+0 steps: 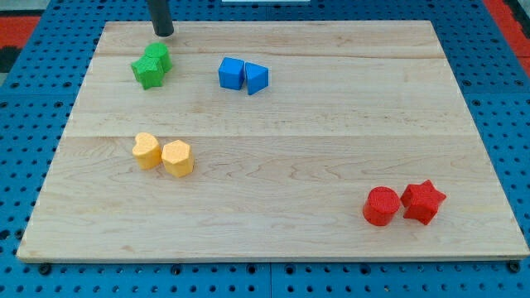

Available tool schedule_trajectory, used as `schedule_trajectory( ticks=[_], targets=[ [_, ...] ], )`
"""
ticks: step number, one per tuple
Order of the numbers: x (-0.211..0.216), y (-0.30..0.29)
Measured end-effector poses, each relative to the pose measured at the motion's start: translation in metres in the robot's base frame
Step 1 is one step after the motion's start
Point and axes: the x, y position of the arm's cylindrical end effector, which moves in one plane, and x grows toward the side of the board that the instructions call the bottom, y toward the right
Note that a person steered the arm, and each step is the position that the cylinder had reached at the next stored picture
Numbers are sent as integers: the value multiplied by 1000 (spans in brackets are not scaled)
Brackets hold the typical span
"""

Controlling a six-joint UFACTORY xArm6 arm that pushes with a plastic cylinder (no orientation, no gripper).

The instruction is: Slide the red star and red circle left a bit

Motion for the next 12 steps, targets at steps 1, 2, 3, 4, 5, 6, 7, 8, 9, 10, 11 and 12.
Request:
schedule_trajectory(
  ticks=[1,2,3,4,5,6,7,8,9,10,11,12],
  targets=[
    [0,70],
    [16,166],
    [72,236],
    [108,297],
    [121,306],
    [121,306],
    [151,397],
    [206,509],
    [255,501],
    [330,493],
    [346,493],
    [349,486]
  ],
)
